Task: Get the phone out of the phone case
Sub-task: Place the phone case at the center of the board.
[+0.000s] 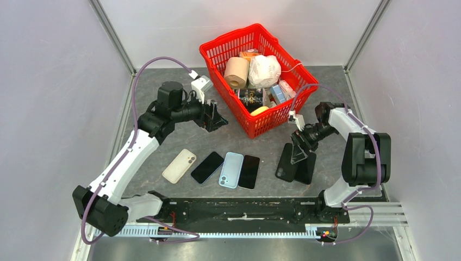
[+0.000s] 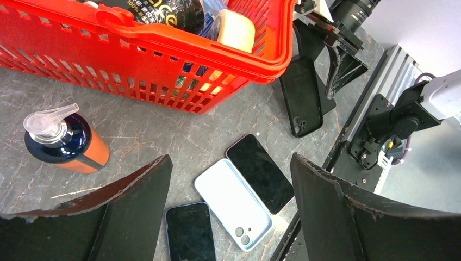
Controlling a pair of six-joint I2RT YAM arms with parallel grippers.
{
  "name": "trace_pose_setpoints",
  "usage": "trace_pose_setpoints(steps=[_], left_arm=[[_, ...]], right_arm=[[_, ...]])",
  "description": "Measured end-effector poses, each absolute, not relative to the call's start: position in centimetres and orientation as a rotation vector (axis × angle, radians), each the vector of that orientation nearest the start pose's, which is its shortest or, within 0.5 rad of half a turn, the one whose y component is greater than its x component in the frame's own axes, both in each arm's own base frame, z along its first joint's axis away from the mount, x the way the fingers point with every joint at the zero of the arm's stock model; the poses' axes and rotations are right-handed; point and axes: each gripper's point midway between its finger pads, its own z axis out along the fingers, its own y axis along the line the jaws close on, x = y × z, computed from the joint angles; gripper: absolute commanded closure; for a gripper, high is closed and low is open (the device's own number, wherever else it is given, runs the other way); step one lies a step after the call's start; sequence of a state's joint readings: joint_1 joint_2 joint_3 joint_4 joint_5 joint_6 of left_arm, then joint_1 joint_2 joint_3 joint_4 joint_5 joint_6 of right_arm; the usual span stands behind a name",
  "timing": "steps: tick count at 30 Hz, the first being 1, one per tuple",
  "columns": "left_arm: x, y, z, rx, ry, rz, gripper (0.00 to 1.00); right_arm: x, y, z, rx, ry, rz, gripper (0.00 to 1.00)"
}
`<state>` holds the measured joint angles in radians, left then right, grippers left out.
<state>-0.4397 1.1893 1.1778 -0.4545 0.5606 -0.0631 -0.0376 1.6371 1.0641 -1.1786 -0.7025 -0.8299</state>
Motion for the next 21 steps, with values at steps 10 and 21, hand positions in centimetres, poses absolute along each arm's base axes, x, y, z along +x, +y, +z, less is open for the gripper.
trace_pose_setpoints(steps=[10,21], left_arm=[[27.0,-23.3,28.2,0.738,1.927,-0.881,0.14],[26.6,-23.1,28.4,0.739,1.917,-0.881,0.14]], right_arm=[[21.8,8.1,7.3,-0.977,2.658,0.94,0.03],[21.7,10.0,7.4,-0.968,2.648,0.86,0.03]])
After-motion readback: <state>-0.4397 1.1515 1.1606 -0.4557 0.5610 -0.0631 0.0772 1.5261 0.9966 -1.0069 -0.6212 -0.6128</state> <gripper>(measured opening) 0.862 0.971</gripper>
